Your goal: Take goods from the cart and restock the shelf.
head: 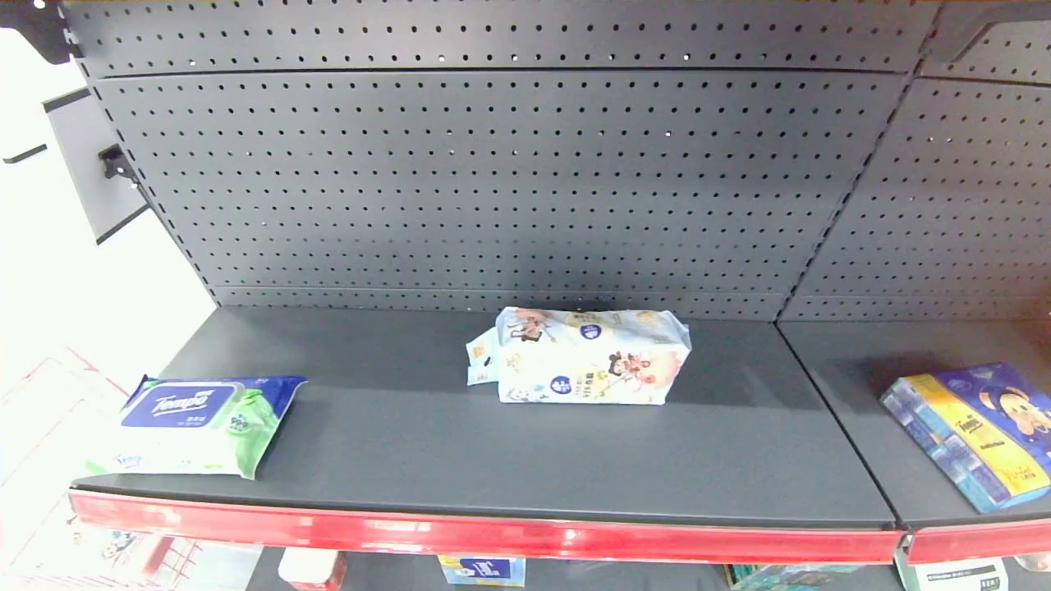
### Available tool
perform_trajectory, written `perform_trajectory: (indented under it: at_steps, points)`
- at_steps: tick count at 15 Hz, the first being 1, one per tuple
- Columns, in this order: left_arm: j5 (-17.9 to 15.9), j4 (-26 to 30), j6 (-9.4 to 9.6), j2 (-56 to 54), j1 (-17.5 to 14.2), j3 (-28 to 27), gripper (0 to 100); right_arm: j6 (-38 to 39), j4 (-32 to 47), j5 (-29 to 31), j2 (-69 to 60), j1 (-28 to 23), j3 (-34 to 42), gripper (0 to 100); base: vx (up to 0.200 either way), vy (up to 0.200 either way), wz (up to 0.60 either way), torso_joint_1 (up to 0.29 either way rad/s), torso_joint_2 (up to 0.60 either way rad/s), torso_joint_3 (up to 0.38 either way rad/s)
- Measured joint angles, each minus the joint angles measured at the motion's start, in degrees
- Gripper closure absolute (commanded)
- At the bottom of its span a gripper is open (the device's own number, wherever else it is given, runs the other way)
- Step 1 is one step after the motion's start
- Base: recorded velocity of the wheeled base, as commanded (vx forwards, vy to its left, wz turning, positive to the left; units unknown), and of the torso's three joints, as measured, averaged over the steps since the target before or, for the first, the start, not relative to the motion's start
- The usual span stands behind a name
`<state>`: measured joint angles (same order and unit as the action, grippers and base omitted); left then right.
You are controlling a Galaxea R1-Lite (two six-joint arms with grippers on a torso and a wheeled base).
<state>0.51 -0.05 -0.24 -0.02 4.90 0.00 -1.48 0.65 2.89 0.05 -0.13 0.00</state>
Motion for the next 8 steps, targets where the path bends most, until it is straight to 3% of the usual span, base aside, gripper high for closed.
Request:
perform_trajectory:
  at_steps: [8]
  points:
    - [0.0,-0.02,-0.27,0.0,-0.06,0.0,0,-0.11,-0.02,-0.18,0.0,0.04,0.0,0,0.0,0.2,0.0,0.004,0.0,0.006]
